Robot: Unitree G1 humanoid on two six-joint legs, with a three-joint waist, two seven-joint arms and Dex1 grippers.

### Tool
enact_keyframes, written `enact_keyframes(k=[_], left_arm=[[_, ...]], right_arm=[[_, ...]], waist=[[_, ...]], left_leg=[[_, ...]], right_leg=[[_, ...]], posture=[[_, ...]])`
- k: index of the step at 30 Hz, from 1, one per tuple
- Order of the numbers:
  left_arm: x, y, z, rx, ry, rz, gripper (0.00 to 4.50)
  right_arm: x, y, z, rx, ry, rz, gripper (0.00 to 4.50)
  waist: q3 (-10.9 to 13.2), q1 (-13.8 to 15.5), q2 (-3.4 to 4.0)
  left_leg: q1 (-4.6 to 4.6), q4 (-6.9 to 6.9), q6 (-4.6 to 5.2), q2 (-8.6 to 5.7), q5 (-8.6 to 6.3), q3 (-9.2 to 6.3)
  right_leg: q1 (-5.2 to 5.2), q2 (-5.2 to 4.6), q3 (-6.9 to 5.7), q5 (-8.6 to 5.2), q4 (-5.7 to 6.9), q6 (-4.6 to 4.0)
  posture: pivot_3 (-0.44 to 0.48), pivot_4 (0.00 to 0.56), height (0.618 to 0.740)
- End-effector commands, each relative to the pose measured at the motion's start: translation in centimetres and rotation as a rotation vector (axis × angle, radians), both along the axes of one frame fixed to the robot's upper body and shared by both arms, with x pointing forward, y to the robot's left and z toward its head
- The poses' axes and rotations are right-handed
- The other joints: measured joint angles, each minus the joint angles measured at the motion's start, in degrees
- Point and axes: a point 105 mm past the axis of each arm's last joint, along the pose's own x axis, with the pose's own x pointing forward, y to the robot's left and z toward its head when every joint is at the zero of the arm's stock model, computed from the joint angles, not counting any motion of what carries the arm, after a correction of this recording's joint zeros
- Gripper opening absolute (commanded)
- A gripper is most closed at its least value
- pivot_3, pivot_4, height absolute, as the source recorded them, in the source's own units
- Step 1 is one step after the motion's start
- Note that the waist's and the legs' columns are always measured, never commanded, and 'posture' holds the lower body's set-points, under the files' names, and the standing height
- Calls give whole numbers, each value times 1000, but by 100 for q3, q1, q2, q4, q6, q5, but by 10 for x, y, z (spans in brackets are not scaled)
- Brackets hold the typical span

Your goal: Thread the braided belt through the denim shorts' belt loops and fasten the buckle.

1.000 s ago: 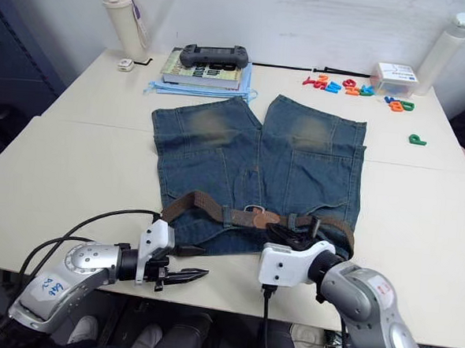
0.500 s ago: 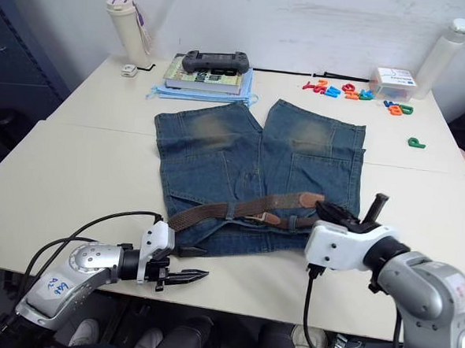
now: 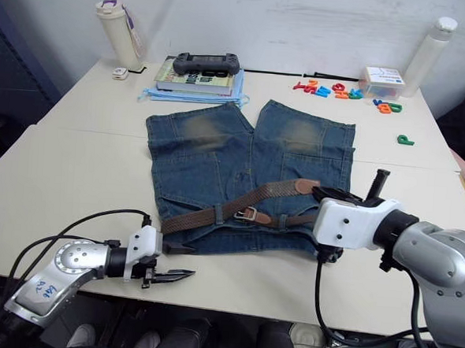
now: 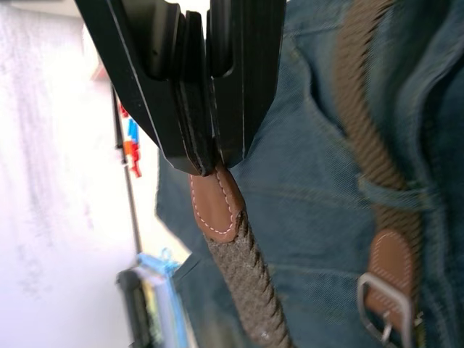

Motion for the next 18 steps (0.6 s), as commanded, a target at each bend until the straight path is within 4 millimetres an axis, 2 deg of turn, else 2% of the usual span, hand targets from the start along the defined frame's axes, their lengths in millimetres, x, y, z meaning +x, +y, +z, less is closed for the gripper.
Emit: enact_keyframes(k=[1, 5, 9, 11, 18], left_arm=[[12, 52, -23, 149, 41, 200, 2677], [1, 20, 18, -39, -25, 132, 2677], [-11, 6, 45, -100, -62, 92, 2677], [-13, 2, 55, -137, -73, 104, 2677], [7, -12, 93, -228, -281, 204, 2677]], right_arm=[[4, 16, 7, 41, -81, 10, 0], [6, 29, 0, 42, -90, 30, 0], [7, 39, -5, 36, -92, 47, 0], [9, 43, -6, 35, -96, 55, 0], [13, 61, -8, 70, -93, 84, 0]], waist=[[0, -33, 1], [7, -55, 5], [38, -29, -22], [44, 7, -22], [59, 100, -40]], left_leg=[[3, -1, -3, 5, 0, 0], [3, -2, -18, 32, -2, -1], [-35, -1, -29, 28, -8, -2], [-85, 3, -59, 27, 8, -4], [-111, 8, -70, 17, 15, -4]], right_leg=[[1, 0, -5, -1, 1, -6], [-2, 0, -47, 0, 5, -30], [-58, 2, -41, 27, 22, 21], [-105, 2, -44, 28, 25, 24], [-125, 0, -44, 31, 22, 31]], posture=[[0, 150, 667], [0, 150, 667], [0, 150, 667], [0, 150, 667], [0, 150, 667]])
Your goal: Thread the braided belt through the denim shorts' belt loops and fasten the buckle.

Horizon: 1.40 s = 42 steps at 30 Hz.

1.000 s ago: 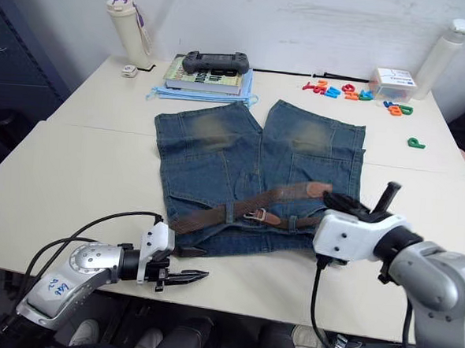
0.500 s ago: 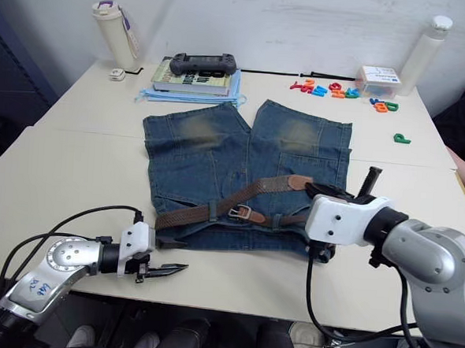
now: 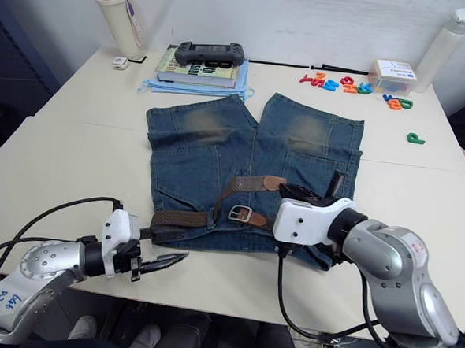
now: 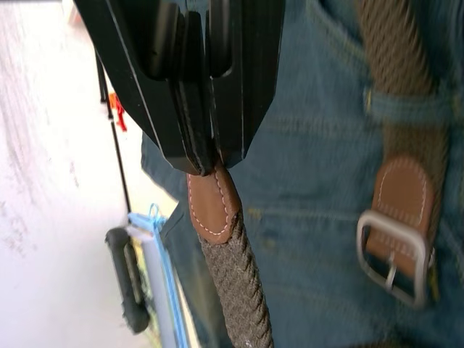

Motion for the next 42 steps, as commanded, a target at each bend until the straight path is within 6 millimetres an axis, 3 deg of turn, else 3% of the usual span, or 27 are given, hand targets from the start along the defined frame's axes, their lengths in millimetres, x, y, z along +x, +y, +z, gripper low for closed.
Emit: enact_keyframes(k=[1, 9, 19, 25, 26, 27, 31, 32, 42], left_arm=[[11, -8, 28, -12, -164, 57, 2677], [38, -24, 41, 77, -425, 242, 2677], [55, -51, 46, 47, -455, 295, 2677], [57, -53, 51, 46, -487, 322, 2677], [57, -53, 52, 46, -494, 320, 2120], [55, -55, 53, 46, -500, 305, 1917], [51, -57, 55, 41, -510, 278, 191], [50, -58, 55, 41, -514, 268, 37], [51, -58, 46, 93, -495, 243, 37]], right_arm=[[0, 6, 8, 4, -42, 7, 0], [-1, 17, 10, -36, -57, 55, 0], [-2, 27, 12, -41, -60, 86, 0], [-2, 30, 11, -41, -62, 94, 0], [-2, 30, 11, -42, -63, 94, 0], [-2, 30, 11, -42, -63, 94, 0], [-1, 30, 11, -44, -63, 90, 0], [-1, 29, 11, -45, -63, 88, 0], [0, 32, 16, -8, -69, 85, 0]], waist=[[2, 2, -3], [6, -2, -9], [7, -6, -11], [7, -4, -11], [7, -4, -11], [7, -3, -11], [7, -3, -11], [7, -3, -11], [7, -5, -11]], left_leg=[[0, 0, -2, 0, 2, 0], [0, 0, -2, -10, 3, 2], [0, 2, -5, -12, 6, 1], [0, 2, -6, -12, 6, 2], [0, 2, -7, -12, 6, 2], [0, 2, -7, -12, 6, 2], [0, 2, -7, -12, 6, 1], [0, 2, -7, -12, 7, 2], [0, 2, -8, -12, 7, 1]], right_leg=[[1, 0, 0, 2, 0, 3], [0, 0, 1, 5, 1, 10], [-2, 0, -1, 6, 7, 11], [-4, 1, -1, 5, 10, 12], [-3, 1, -1, 5, 11, 12], [-4, 1, -1, 5, 11, 12], [-4, 1, -1, 5, 11, 12], [-4, 1, -1, 5, 11, 12], [-5, 1, -1, 5, 12, 12]], posture=[[0, 150, 667], [0, 150, 667], [0, 150, 667], [0, 150, 667], [0, 150, 667], [0, 150, 667], [0, 150, 667], [0, 150, 667], [0, 150, 667]])
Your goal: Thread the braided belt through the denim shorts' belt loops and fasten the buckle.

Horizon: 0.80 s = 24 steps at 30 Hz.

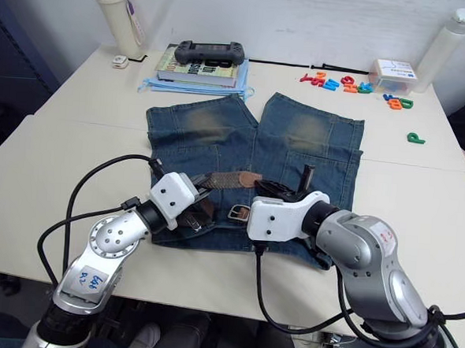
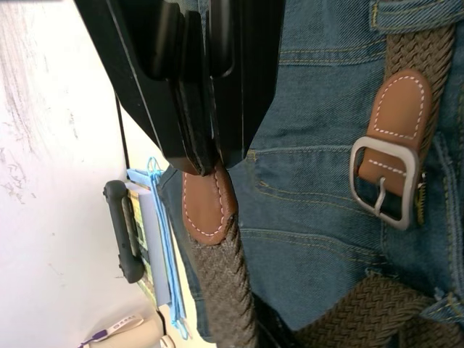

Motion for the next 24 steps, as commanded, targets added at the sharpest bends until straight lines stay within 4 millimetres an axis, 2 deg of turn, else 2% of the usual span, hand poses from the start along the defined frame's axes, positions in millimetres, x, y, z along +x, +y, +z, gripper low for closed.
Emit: enact_keyframes(k=[1, 9, 16, 17, 19, 24], left_arm=[[-6, -6, 3, 19, -31, -40, 37], [-8, -10, 3, -1, -26, -70, 37], [-2, 8, -4, -169, 82, 8, 37], [-2, 11, -7, -192, 99, 9, 0], [-5, 14, -11, -212, 118, 2, 0], [-7, 23, -21, -256, 162, 23, 0]], right_arm=[[-3, 5, 11, 30, -42, 14, 0], [-3, 6, 14, 50, -45, 7, 0], [-1, 2, 22, 125, -63, -38, 0], [-1, 2, 24, 148, -62, -41, 565], [-1, 2, 28, 183, -60, -46, 1102], [-2, 0, 32, 256, -42, -70, 3389]], waist=[[0, 1, 0], [0, 1, 0], [0, -2, 0], [0, 0, 0], [0, -11, 1], [0, 1, 1]], left_leg=[[0, 0, 0, -1, 0, 0], [0, 0, 0, -1, 0, 0], [0, 1, 0, -1, 0, 1], [0, 1, -2, -1, 1, 1], [0, 2, -3, 0, 2, 1], [-2, 2, -4, -1, 3, 2]], right_leg=[[0, 0, 1, 0, 0, 0], [-1, 0, 1, 0, 2, 0], [-2, 0, 1, 0, 5, 0], [-4, 0, 1, 0, 8, 0], [-6, 0, 2, 0, 11, 0], [-12, 0, 4, 0, 16, 0]], posture=[[0, 150, 667], [0, 150, 667], [0, 150, 667], [0, 150, 667], [0, 150, 667], [0, 150, 667]])
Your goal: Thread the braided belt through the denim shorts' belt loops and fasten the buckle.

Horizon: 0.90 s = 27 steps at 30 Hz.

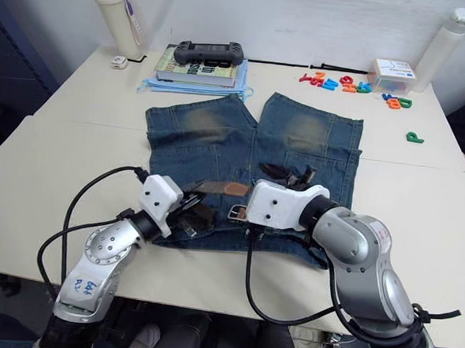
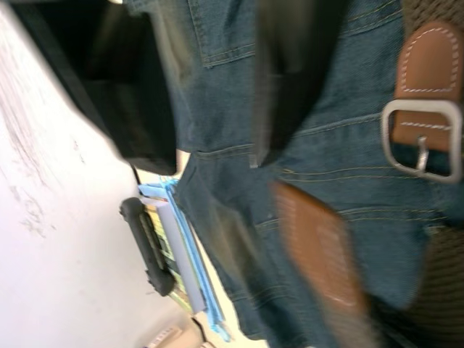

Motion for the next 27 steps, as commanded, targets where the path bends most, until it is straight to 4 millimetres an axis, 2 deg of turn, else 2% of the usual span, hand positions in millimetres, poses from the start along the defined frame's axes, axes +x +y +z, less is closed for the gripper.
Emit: enact_keyframes(k=[1, 4, 7, 9, 15, 21, 27], left_arm=[[-1, 5, 5, -39, -15, 13, 0], [0, 8, 5, -61, 1, 36, 0], [6, 14, 6, -123, 36, 85, 0], [9, 18, 6, -149, 52, 110, 0], [13, 25, 9, -197, 78, 151, 0], [13, 25, 12, -202, 81, 156, 0], [13, 24, 14, -199, 78, 146, 0]], right_arm=[[-7, -3, 19, 76, -48, -11, 3851], [-8, -9, 13, 85, 9, -28, 3851], [-15, -10, -11, 45, 122, -11, 3851], [-21, -3, -28, 31, 190, 13, 3851], [-24, 3, -60, -35, 263, 10, 3851], [-21, 5, -78, -74, 261, -31, 3851], [-16, 3, -87, -84, 255, -78, 3851]], waist=[[0, 3, 0], [0, 3, 0], [0, 7, 0], [0, -7, 0], [-1, -6, -1], [-1, -5, -2], [-1, -5, -2]], left_leg=[[0, 0, 0, 0, 0, 0], [-1, 0, 1, -2, 0, 0], [-1, 0, 1, -2, -1, 0], [-2, 0, 2, -2, -1, 0], [-1, 0, -3, -1, 4, 7], [-1, 1, -4, -2, 5, 7], [-2, 0, -6, -2, 5, 7]], right_leg=[[0, 0, 0, 0, 0, 0], [0, 0, 1, 0, 0, 0], [0, 0, 0, 0, -1, 0], [-1, 0, 1, 0, -1, 0], [-10, 0, 8, 0, 15, 0], [-12, 0, 9, 0, 15, 0], [-13, 0, 9, 0, 16, 0]], posture=[[0, 150, 667], [0, 150, 667], [0, 150, 667], [0, 150, 667], [0, 150, 667], [0, 150, 667], [0, 150, 667]])
